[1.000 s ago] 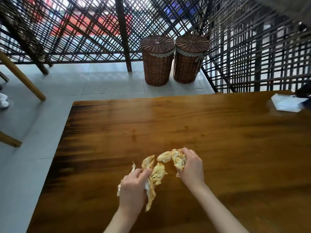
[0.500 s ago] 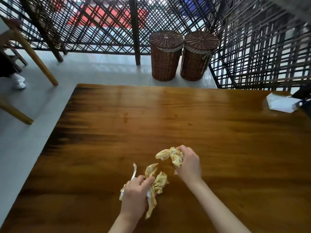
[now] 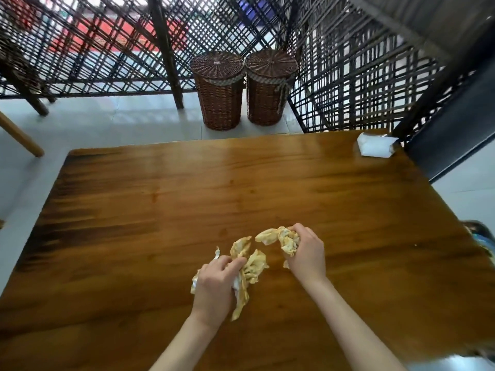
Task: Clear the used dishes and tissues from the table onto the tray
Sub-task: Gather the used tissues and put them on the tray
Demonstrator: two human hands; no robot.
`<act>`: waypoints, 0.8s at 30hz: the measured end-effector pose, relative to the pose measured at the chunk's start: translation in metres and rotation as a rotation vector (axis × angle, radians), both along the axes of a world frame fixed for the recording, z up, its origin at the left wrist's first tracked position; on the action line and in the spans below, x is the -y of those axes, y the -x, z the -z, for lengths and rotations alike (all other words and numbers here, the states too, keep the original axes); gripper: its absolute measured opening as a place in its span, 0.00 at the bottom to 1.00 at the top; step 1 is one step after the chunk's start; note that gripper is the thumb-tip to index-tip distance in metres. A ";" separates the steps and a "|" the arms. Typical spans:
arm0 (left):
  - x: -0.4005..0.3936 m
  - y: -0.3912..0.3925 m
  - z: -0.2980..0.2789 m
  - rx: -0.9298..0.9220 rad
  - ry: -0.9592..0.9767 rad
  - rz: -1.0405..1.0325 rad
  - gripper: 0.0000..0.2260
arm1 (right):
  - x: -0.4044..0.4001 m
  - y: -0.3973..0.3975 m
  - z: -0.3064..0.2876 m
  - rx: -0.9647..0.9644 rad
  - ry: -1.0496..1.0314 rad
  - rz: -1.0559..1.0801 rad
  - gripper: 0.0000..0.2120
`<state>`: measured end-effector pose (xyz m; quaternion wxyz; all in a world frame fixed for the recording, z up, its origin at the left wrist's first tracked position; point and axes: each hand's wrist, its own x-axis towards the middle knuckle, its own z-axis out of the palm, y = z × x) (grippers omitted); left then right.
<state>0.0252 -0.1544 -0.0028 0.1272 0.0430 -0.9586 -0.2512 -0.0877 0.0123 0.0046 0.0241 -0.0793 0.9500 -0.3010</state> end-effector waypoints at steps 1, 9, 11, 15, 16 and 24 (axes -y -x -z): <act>-0.003 0.004 -0.001 0.000 0.008 0.014 0.20 | -0.004 0.001 0.000 -0.001 0.003 0.010 0.11; -0.060 0.044 -0.008 -0.087 0.078 0.093 0.21 | -0.073 0.017 -0.002 0.009 0.032 0.117 0.13; -0.079 0.052 -0.007 -0.094 0.083 0.082 0.21 | -0.096 0.022 -0.001 0.012 0.041 0.122 0.12; -0.130 0.066 -0.004 -0.090 0.083 0.049 0.20 | -0.151 0.032 -0.001 0.020 0.039 0.111 0.11; -0.144 0.069 -0.003 -0.085 0.082 0.031 0.20 | -0.166 0.035 -0.001 0.022 0.036 0.098 0.11; -0.277 0.084 -0.007 -0.045 0.046 -0.048 0.19 | -0.300 0.048 -0.009 0.008 0.000 0.030 0.14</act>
